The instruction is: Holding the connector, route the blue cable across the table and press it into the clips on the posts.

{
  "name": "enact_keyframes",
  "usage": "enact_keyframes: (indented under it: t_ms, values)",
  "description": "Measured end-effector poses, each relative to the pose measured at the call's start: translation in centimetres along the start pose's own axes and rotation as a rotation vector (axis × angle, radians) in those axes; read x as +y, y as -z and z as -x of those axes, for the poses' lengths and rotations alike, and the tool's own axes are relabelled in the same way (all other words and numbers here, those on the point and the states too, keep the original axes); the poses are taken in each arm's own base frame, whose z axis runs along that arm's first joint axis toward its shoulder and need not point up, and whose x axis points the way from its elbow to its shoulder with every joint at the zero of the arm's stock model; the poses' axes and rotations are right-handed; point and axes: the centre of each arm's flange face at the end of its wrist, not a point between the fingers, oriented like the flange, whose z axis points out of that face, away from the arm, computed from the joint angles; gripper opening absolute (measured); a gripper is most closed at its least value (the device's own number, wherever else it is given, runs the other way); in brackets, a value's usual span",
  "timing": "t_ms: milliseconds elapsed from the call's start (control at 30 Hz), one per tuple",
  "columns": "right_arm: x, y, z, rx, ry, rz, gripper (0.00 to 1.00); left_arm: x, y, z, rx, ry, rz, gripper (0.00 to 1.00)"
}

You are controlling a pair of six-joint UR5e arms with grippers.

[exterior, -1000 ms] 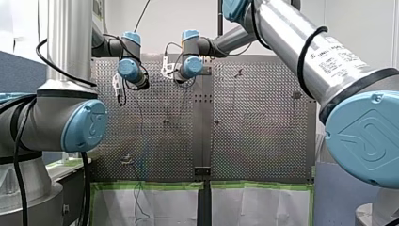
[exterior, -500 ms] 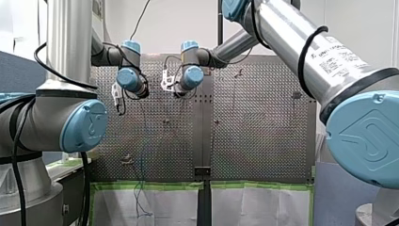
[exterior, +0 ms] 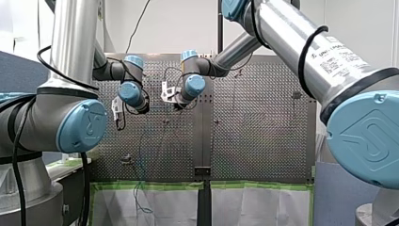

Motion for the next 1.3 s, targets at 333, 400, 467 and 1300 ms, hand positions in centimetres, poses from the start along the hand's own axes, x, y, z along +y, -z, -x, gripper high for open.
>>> enact_keyframes:
  t_ms: [333, 400, 467, 1300]
  values:
    - [-0.8, 0.5, 1.3, -0.024, 0.008, -0.017, 0.00, -0.6, 0.4, -1.0, -0.010, 0.010, -0.033, 0.00]
    - [-0.8, 0.6, 2.0, -0.036, 0.010, -0.016, 0.00, -0.7, 0.4, -1.2, -0.012, 0.013, -0.038, 0.00]
    - [-0.6, 0.7, 2.7, -0.050, 0.011, -0.012, 0.00, -0.8, 0.2, -1.6, -0.010, 0.014, -0.039, 0.00]
    - [1.8, -0.3, 5.9, -0.077, -0.026, 0.014, 0.00, -0.2, -2.9, -8.6, 0.037, 0.013, -0.061, 0.00]
